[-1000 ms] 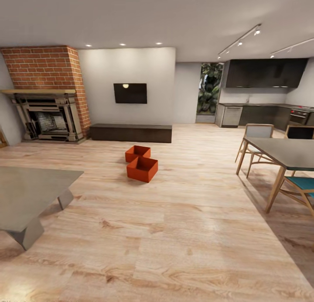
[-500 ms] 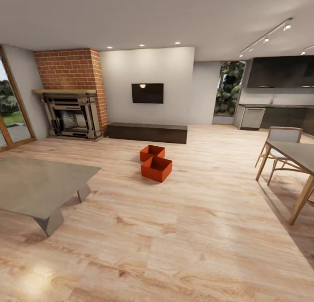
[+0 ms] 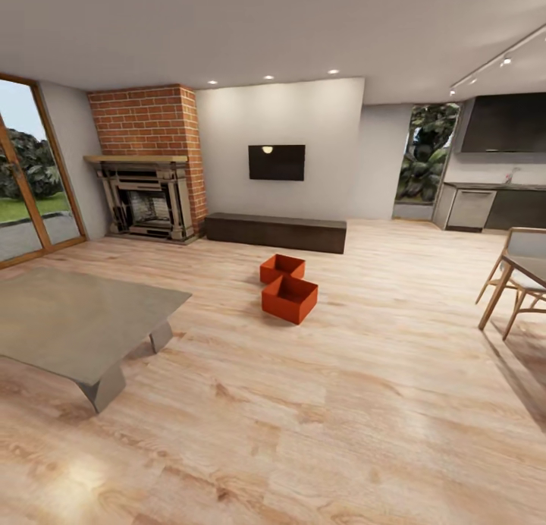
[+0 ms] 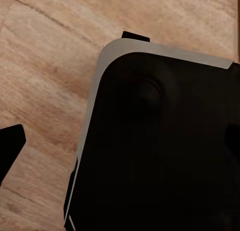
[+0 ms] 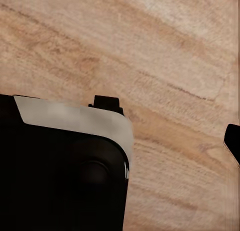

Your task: Move the two storage containers from the living room to the garage. In the garage, place one container on the floor and stack the other container on top of it (either order is fine).

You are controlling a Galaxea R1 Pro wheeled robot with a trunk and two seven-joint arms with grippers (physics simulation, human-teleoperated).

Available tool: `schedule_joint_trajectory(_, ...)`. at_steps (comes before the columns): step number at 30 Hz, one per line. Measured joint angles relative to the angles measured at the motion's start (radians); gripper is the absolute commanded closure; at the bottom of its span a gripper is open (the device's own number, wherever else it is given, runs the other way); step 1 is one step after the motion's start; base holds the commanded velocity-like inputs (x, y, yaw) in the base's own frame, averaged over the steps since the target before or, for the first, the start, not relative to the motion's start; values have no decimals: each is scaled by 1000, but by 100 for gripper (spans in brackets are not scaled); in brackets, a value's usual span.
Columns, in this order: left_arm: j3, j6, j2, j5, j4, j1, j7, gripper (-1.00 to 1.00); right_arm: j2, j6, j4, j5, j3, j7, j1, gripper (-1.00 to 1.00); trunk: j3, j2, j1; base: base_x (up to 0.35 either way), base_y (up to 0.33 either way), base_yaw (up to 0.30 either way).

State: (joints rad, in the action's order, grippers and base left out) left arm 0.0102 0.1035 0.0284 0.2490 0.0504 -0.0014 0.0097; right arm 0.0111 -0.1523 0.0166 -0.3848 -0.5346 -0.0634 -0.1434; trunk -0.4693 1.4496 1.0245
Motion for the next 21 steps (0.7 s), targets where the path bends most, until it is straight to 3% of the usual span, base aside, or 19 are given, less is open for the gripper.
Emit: schedule_joint_trajectory(21,0,-3,1,1,0,0,0,-100,0,0,0,0,-2,0,0,-100,0,0,0,322,0,1)
